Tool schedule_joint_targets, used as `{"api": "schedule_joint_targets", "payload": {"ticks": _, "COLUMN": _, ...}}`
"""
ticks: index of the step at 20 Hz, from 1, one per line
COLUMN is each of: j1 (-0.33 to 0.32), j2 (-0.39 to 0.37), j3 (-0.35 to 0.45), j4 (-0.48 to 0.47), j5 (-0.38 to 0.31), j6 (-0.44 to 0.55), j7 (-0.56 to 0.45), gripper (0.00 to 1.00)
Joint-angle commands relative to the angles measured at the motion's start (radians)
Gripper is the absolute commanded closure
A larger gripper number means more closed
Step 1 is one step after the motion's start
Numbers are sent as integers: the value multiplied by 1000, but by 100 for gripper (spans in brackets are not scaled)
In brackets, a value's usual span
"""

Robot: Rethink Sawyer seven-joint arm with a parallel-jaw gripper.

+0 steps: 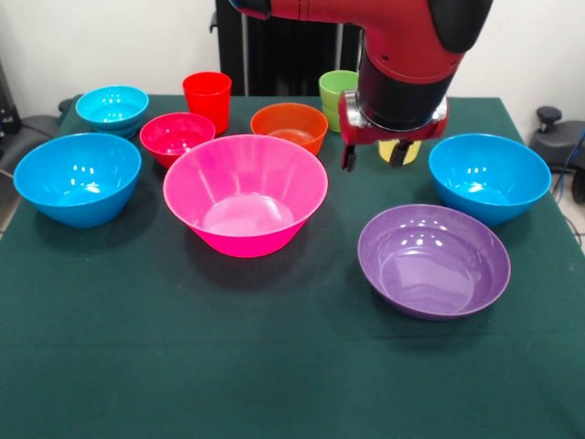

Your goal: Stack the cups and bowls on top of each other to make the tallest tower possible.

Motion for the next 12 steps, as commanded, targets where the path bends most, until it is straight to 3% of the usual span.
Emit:
{"api": "schedule_joint_targets", "payload": {"ticks": 1, "j1": 4, "j2": 6, "j3": 75, "j4": -16, "j5": -68, "j6": 200, "j7": -78, "gripper": 0}}
{"api": "schedule_joint_targets", "payload": {"ticks": 7, "j1": 16, "j2": 21, "j3": 73, "j4": -74, "j5": -89, "j6": 279, "j7": -70, "gripper": 0}}
{"api": "schedule_joint_targets", "payload": {"ticks": 9, "j1": 17, "j2": 26, "j3": 74, "j4": -92, "j5": -68, "j6": 187, "j7": -18, "gripper": 0}}
{"api": "schedule_joint_targets", "payload": {"ticks": 12, "j1": -5, "j2": -14, "j3": 95, "j4": -24, "j5": -11, "j6": -45, "j7": 34, "gripper": 0}}
